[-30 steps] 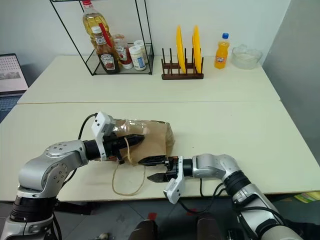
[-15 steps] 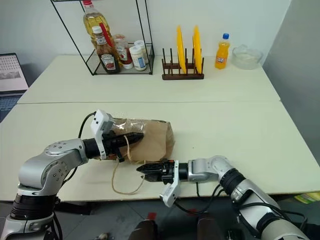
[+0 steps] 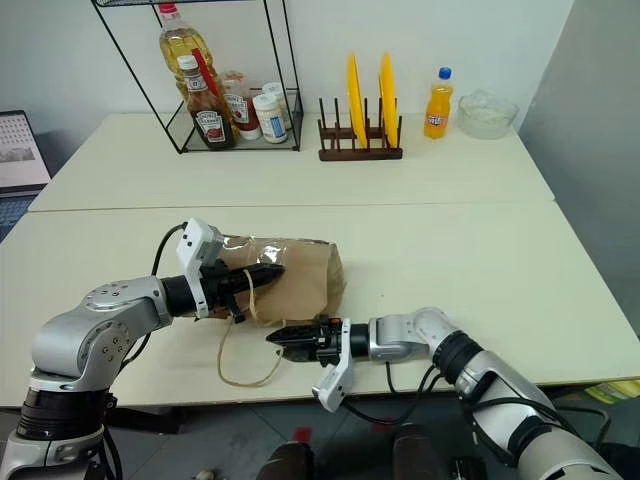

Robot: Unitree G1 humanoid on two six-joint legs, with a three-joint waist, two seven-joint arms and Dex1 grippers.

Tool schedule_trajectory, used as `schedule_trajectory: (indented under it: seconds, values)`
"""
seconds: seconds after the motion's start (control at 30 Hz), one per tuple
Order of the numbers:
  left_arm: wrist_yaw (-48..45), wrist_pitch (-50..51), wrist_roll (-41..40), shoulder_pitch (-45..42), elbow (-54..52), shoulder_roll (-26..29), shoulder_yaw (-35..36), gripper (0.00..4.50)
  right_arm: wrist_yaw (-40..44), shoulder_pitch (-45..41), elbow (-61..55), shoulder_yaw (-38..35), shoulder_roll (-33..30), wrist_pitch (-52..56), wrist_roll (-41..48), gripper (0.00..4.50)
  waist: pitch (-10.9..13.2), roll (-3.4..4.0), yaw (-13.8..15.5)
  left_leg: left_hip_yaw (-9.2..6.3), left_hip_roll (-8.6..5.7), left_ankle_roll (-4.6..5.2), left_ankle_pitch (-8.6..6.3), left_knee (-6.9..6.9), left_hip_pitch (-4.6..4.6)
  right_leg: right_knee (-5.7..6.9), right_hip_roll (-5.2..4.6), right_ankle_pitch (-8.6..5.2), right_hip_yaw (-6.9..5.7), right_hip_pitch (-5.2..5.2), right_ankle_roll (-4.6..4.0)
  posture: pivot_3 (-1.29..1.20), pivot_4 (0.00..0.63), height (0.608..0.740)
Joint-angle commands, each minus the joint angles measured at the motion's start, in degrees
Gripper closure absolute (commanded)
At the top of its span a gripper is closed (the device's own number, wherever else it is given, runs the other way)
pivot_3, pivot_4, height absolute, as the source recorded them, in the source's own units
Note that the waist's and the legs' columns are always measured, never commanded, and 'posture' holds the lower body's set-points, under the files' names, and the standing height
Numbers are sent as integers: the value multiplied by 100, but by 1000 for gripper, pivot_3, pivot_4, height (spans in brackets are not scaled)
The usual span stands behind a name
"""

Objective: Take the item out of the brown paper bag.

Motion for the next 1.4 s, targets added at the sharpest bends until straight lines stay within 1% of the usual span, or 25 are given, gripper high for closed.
schedule_trajectory:
  seconds: [0.03,0.1,0.13,0.17,0.3,0.37,0.43,0.5,0.6,0.87,1.17,1.4]
  values:
    - [4,-17,-75,-26,-88,83,178,4500,206,37,197,158,-7,118,55,3550,0,0,-4,0,0,0,0,-2,4,0,0,-1,0,3,-1,0,150,740]
    - [9,-18,-72,-36,-78,79,185,4500,231,41,181,170,-37,116,119,4288,-1,-1,-5,0,0,1,-1,-9,24,-2,0,-3,1,21,-4,0,150,740]
    - [15,-13,-74,-56,-69,76,190,4500,260,44,174,167,-47,122,164,4483,-3,-5,-5,1,0,1,-1,-16,38,-5,0,-5,2,34,-7,0,150,740]
    - [20,-3,-81,-75,-64,73,197,4500,288,47,167,165,-55,130,199,4483,-5,-7,-4,2,0,2,-1,-26,55,-5,0,-9,4,44,-13,0,150,740]
    - [60,95,-148,-213,-33,73,267,4500,581,103,159,191,-107,103,372,4483,-5,-8,2,0,0,1,-1,-33,56,-4,0,-15,2,43,-22,0,150,740]
    - [110,150,-141,-351,49,81,303,4500,949,145,292,238,-100,-23,620,4483,-5,-8,10,0,0,1,-1,-34,56,-4,0,-15,1,43,-22,0,150,740]
    - [227,282,-180,-716,233,81,374,4500,1544,148,488,315,-70,-75,919,4483,-7,-11,25,0,0,1,-1,-35,56,-6,0,-16,1,45,-22,0,150,740]
    - [337,415,-275,-1044,360,54,445,4500,1922,140,513,361,-64,-73,1107,4483,-9,-15,34,0,0,1,-1,-35,57,-9,0,-16,-1,49,-22,0,150,740]
    - [502,622,-434,-1458,519,-49,552,4500,2246,114,490,407,-57,-80,1229,4483,-10,-16,58,0,0,1,-1,-36,56,-16,0,-16,-2,51,-21,0,150,740]
    - [655,828,-418,-2336,991,-51,485,4500,2566,83,436,425,-60,-93,1291,4483,-10,-17,79,0,0,-2,0,-47,55,-31,0,-17,-6,52,-19,0,150,740]
    - [702,915,-473,-2865,1365,-121,525,4500,2723,39,392,459,-69,-100,1228,4483,-10,-17,79,-1,0,-8,4,-51,55,-35,0,-17,-6,53,-18,0,150,740]
    - [736,908,-363,-3271,1709,-129,463,4500,2822,3,400,481,-73,-100,1210,4483,-10,-17,80,0,0,-9,5,-53,55,-36,0,-17,-6,52,-18,0,150,740]
